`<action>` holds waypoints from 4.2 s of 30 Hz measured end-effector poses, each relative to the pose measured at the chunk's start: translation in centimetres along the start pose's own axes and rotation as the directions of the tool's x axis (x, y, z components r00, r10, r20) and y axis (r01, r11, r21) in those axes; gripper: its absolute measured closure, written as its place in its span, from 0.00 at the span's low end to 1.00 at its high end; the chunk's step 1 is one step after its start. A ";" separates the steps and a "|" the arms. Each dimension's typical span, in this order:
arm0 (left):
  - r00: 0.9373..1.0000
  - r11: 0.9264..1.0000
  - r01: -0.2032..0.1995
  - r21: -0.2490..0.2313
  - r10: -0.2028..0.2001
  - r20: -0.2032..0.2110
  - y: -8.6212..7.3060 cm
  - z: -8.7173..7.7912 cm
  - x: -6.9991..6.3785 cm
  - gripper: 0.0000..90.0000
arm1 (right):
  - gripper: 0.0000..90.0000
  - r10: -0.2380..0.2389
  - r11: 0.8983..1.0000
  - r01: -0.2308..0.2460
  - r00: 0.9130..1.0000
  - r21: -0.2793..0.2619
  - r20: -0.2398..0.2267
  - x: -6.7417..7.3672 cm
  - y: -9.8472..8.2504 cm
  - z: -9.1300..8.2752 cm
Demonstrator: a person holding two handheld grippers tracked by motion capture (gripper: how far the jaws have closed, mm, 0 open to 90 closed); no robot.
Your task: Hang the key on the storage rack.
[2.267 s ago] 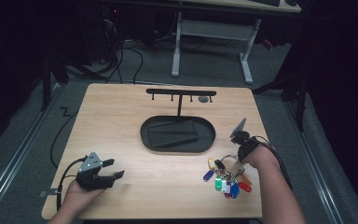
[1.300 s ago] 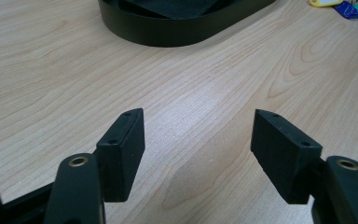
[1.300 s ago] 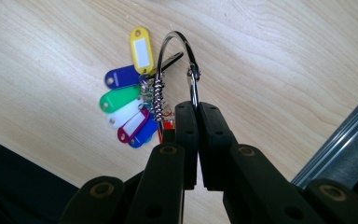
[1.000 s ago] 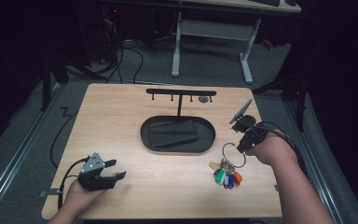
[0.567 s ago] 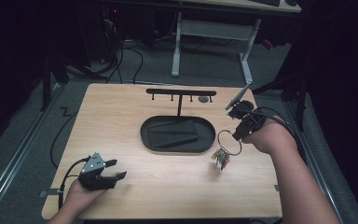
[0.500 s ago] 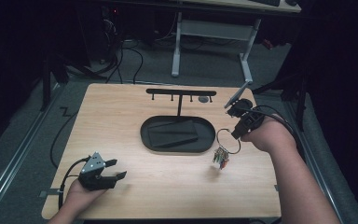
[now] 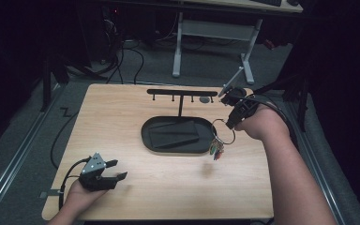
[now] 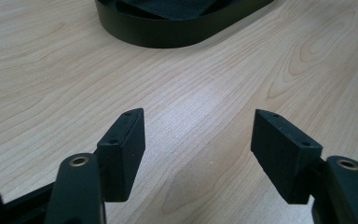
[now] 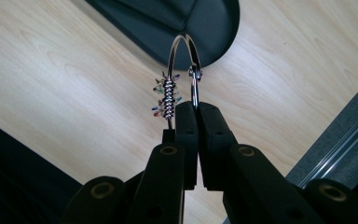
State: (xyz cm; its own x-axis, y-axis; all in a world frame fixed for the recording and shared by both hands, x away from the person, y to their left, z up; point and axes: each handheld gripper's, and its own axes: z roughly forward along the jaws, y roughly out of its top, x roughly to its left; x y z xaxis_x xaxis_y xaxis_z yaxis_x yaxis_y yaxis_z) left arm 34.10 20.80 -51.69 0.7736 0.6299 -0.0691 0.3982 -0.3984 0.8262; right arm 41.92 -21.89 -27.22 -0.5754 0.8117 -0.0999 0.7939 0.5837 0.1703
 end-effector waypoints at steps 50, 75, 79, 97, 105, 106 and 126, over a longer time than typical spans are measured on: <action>1.000 1.000 0.003 0.002 -0.003 -0.009 -0.2 -0.3 0.6 0.39 | 0.97 0.081 0.996 -0.080 0.997 -0.048 0.018 -4.6 7.8 4.5; 1.000 1.000 -0.003 0.006 0.003 -0.009 -0.2 -0.2 0.5 0.39 | 0.97 0.078 0.996 -0.076 0.997 -0.056 0.024 -5.1 8.3 5.5; 1.000 1.000 -0.004 0.009 0.004 -0.009 -0.2 -0.2 0.5 0.39 | 0.96 0.071 0.996 -0.068 0.996 -0.064 0.047 -5.0 8.5 5.6; 1.000 1.000 -0.013 0.014 0.013 -0.001 -0.1 0.0 0.3 0.39 | 0.68 0.109 0.988 -0.102 0.993 -0.119 0.052 -3.6 6.8 4.6; 1.000 1.000 -0.016 0.020 0.016 0.002 0.0 0.0 0.0 0.39 | 0.47 0.149 0.975 -0.142 0.989 -0.172 0.027 -2.8 4.0 5.3; 1.000 1.000 -0.018 0.021 0.018 0.001 0.0 0.0 0.0 0.39 | 0.43 0.151 0.972 -0.143 0.988 -0.186 0.029 -2.6 3.6 5.4; 1.000 1.000 -0.020 0.022 0.020 0.024 0.1 0.2 -0.4 0.39 | 0.13 0.192 0.876 -0.151 0.981 -0.459 0.043 0.5 -4.5 9.1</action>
State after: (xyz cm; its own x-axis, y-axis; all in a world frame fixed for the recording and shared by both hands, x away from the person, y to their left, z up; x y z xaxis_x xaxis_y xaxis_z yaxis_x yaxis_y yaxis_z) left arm 33.95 20.32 -51.68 0.7927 0.6060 -0.0662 0.3932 -0.4253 0.8152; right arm 39.82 -23.96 -36.97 -0.4036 0.9086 -0.1073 0.6921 0.3799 0.6138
